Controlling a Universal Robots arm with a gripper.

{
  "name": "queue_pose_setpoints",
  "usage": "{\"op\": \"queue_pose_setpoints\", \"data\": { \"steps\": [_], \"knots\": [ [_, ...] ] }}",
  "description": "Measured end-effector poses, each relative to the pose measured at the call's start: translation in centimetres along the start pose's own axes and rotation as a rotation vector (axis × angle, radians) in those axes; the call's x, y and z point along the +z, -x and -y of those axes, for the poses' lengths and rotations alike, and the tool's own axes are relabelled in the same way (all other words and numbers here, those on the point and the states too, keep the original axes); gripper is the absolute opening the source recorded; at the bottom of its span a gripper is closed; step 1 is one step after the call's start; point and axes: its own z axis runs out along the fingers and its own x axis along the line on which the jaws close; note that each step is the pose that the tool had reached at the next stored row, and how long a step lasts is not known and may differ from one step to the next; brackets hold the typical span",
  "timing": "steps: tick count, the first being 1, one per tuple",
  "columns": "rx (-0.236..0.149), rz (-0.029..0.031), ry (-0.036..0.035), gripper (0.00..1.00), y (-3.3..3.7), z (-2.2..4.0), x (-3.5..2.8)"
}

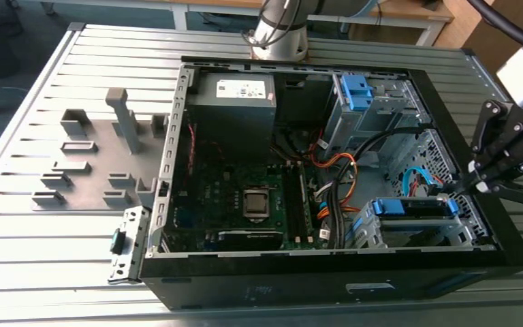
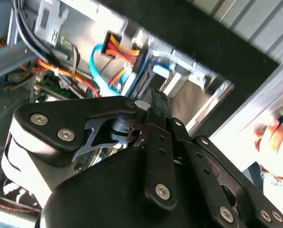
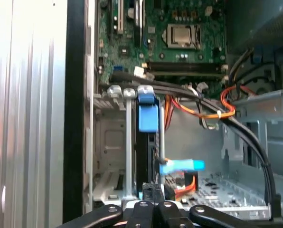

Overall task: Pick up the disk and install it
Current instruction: 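Insert the disk into the insertion slot, then insert the first disk wire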

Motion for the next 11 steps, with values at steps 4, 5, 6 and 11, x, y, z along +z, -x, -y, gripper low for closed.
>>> {"op": "queue_pose_setpoints", "data": {
  "steps": [4,5,6,11],
  "knots": [
    [0.0,-0.0001,0.0,0.11,0.09,0.15,0.01],
    [0.0,-0.0001,0.0,0.11,0.09,0.15,0.01],
    [0.0,-0.0001,0.0,0.11,0.09,0.15,0.01],
    [0.0,-0.0001,0.0,0.11,0.1,0.16,0.01]
  ]
}}
